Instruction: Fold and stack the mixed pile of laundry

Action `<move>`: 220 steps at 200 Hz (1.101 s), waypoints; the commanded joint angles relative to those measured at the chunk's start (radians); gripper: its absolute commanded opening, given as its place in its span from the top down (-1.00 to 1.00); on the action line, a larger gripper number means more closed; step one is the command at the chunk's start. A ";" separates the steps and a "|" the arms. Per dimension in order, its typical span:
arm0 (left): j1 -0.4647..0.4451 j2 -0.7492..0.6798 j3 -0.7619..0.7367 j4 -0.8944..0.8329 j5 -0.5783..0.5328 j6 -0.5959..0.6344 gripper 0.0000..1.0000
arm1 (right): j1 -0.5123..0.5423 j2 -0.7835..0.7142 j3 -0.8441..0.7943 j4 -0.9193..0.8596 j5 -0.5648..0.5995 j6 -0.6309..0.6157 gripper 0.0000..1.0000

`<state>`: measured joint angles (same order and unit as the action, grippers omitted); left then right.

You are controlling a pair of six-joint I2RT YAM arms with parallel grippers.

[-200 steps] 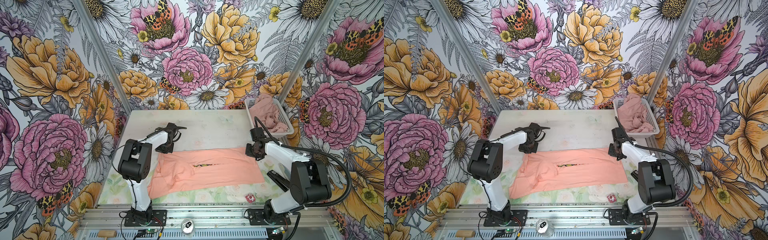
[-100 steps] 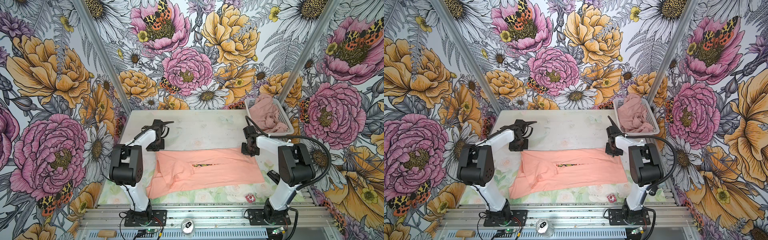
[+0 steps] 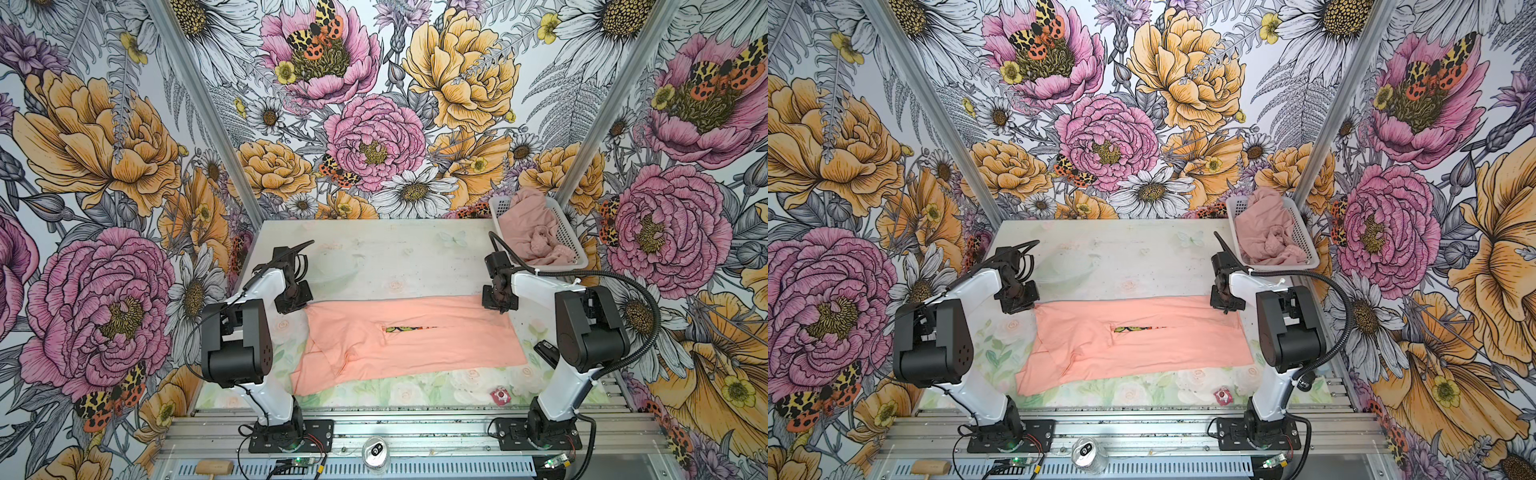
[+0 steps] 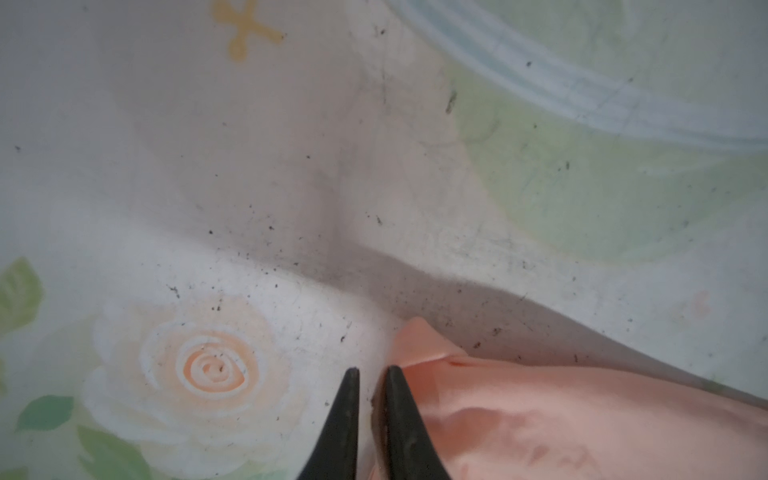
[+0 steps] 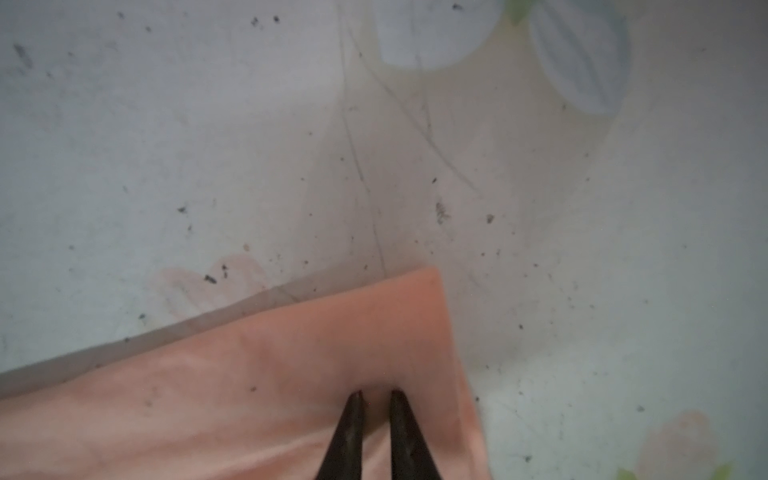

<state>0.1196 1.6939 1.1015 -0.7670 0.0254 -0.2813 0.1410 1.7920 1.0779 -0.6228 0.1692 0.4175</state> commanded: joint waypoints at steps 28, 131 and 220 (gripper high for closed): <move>0.037 -0.059 -0.021 0.106 0.020 -0.033 0.55 | -0.007 0.027 -0.021 -0.013 0.046 -0.011 0.70; -0.087 -0.179 -0.062 0.072 0.081 -0.023 0.34 | -0.007 0.026 -0.024 -0.014 0.043 -0.009 0.70; -0.159 0.009 -0.049 0.007 0.000 -0.071 0.35 | -0.030 0.015 -0.034 -0.025 0.062 -0.026 0.70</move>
<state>-0.0357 1.6577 1.0283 -0.7296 0.0875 -0.3328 0.1341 1.7920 1.0760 -0.6197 0.1738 0.4107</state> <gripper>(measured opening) 0.327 0.149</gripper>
